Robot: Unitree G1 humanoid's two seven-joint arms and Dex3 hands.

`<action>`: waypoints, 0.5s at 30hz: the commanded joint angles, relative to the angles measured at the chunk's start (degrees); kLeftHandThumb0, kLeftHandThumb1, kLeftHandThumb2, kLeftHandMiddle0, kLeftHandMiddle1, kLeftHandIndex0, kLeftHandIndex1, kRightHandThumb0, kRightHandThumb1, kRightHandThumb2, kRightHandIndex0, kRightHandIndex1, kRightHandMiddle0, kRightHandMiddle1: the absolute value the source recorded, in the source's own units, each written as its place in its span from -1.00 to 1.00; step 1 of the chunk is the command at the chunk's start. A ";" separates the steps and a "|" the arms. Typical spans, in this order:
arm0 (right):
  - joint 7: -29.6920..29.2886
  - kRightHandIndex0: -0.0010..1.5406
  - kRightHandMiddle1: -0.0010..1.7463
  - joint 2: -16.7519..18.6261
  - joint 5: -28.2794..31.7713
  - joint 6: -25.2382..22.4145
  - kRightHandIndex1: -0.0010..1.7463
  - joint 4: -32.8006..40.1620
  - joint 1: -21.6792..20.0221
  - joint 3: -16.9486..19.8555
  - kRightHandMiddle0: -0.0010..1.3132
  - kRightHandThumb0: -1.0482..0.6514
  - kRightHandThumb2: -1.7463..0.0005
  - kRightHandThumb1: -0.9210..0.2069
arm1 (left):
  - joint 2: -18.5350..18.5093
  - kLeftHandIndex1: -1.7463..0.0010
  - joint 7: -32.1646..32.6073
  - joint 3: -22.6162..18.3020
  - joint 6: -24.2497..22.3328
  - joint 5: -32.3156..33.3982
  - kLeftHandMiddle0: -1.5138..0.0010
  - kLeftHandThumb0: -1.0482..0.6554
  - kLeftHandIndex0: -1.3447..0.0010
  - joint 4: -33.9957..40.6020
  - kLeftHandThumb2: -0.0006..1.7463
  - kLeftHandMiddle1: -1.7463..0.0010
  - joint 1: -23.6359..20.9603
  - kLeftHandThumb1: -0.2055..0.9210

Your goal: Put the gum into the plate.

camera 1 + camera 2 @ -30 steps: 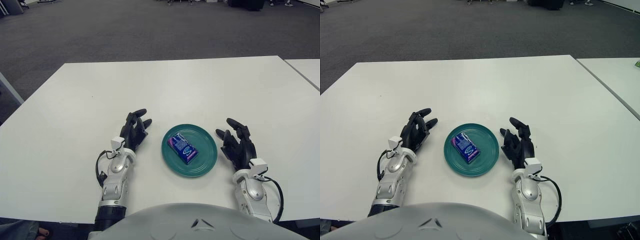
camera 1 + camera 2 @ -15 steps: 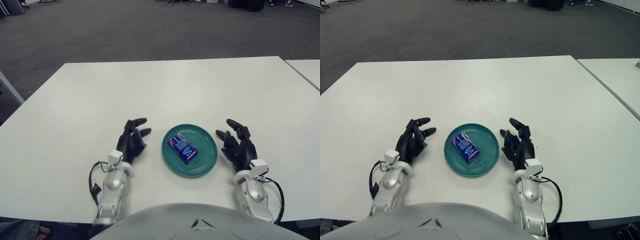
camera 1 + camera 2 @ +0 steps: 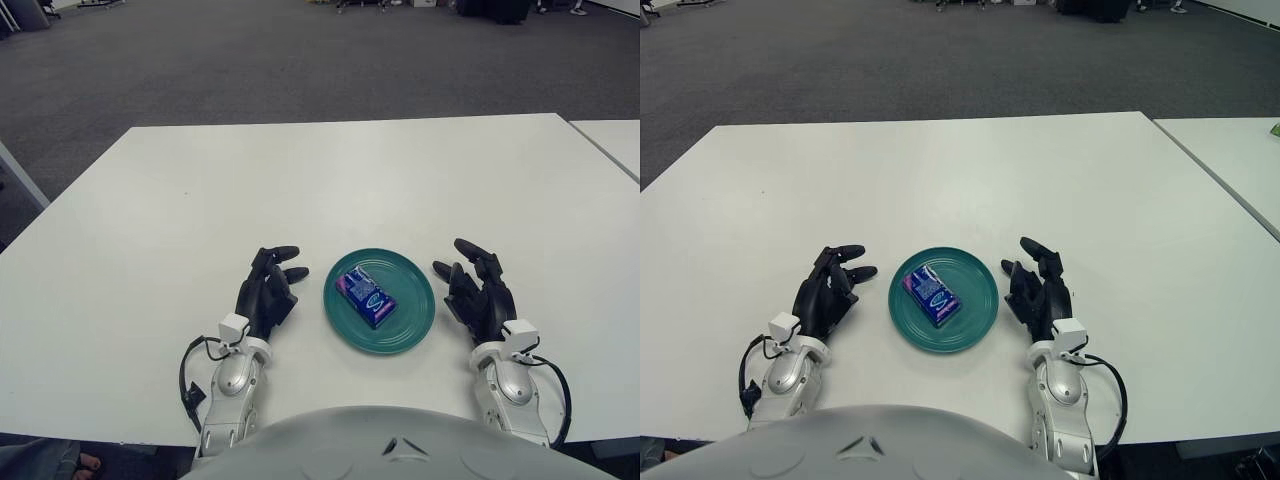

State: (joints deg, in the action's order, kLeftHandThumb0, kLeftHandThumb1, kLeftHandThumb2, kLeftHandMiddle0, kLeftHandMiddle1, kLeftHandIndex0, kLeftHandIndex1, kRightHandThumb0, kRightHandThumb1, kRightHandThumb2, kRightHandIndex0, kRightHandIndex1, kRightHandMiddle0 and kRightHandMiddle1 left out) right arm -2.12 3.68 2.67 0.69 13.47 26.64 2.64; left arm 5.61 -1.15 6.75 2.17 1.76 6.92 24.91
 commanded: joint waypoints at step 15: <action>0.20 -0.49 0.05 -0.66 -0.10 -4.34 -0.29 -3.83 2.74 0.48 -1.00 -0.60 0.13 -1.00 | 0.24 -0.55 0.51 -0.18 -0.92 0.30 0.45 -0.69 0.51 -2.41 0.20 -0.41 0.06 1.00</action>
State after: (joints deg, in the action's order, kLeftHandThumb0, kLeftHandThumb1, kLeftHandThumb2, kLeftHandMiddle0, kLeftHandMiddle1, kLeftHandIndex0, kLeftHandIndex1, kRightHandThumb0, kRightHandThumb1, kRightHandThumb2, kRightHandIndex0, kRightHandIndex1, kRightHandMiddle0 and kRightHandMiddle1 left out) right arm -1.72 3.39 2.66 0.69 13.43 26.64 2.75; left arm 5.98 -0.67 7.16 3.47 1.23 6.38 24.68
